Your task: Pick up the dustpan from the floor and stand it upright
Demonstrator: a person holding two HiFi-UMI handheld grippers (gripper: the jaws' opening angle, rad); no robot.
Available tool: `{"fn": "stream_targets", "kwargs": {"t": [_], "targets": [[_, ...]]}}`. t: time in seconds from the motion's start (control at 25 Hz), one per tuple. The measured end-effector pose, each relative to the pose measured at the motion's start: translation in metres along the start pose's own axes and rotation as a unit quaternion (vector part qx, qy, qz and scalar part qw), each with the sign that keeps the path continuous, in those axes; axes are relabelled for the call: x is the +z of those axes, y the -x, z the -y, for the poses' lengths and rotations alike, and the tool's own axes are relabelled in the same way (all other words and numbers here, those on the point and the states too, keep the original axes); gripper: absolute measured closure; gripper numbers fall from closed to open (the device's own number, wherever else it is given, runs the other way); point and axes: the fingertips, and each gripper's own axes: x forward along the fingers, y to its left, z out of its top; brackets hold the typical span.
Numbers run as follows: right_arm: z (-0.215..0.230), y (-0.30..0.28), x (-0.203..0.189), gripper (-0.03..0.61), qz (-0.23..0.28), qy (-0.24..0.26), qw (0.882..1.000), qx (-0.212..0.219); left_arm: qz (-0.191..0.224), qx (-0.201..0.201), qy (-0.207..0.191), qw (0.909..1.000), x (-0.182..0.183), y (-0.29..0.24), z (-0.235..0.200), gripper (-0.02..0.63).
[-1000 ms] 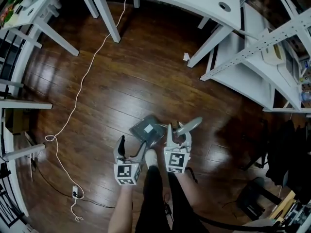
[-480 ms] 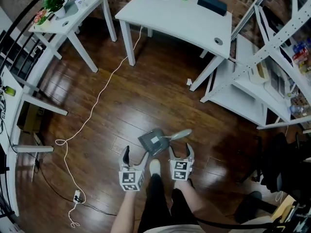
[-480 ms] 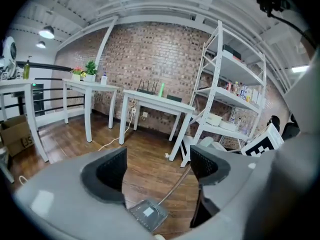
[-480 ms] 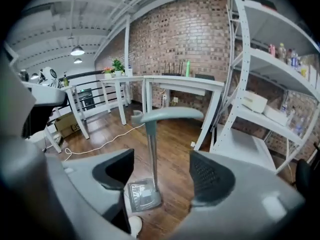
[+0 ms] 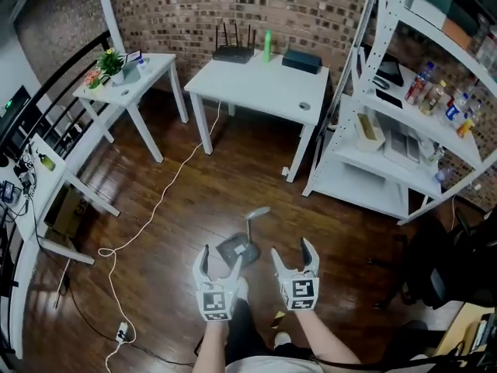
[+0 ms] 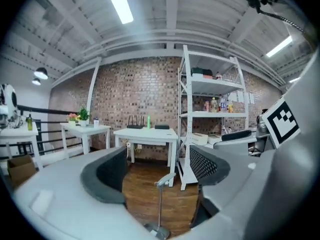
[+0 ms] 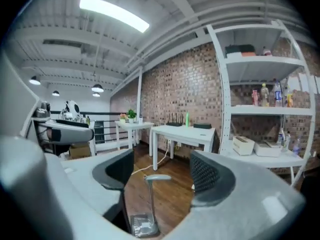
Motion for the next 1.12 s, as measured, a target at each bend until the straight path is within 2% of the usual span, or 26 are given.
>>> {"fn": "stream_targets", "kwargs": {"t": [0.08,0.16,0.28,0.4,0.56,0.72,0.84,0.96,1.12], "targets": [[0.01,0.055,0.027,0.25,0.041,-0.031,0.999,0.009,0.019,0.017,-0.007,0.9996,0.029,0.036,0.03,0.207],[0.018,0.114,0.05,0.25,0.073,-0.055,0.996,0.014,0.031,0.032,0.009,0.999,0.054,0.083,0.065,0.218],[0.023,0.183,0.078,0.25,0.087,-0.042,0.995,0.028,0.055,0.014,0.028,0.998,0.095,0.139,0.117,0.235],[0.032,0.222,0.1,0.25,0.089,-0.033,0.995,0.032,0.072,0.005,0.008,0.9973,0.128,0.163,0.145,0.235],[0.015,0.258,0.127,0.25,0.121,-0.024,0.992,0.032,0.086,0.003,-0.023,0.9961,0.155,0.191,0.15,0.235],[0.004,0.268,0.149,0.25,0.141,-0.043,0.989,0.018,0.099,-0.024,-0.005,0.9948,0.164,0.208,0.156,0.244],[-0.005,0.266,0.162,0.25,0.147,-0.039,0.988,0.015,0.108,-0.036,-0.016,0.9934,0.172,0.219,0.155,0.245],[-0.032,0.264,0.173,0.25,0.157,-0.024,0.987,0.029,0.118,-0.022,-0.037,0.9921,0.177,0.235,0.132,0.245],[-0.072,0.261,0.182,0.25,0.163,-0.004,0.986,0.041,0.115,-0.001,-0.029,0.9929,0.173,0.251,0.09,0.253]]}}
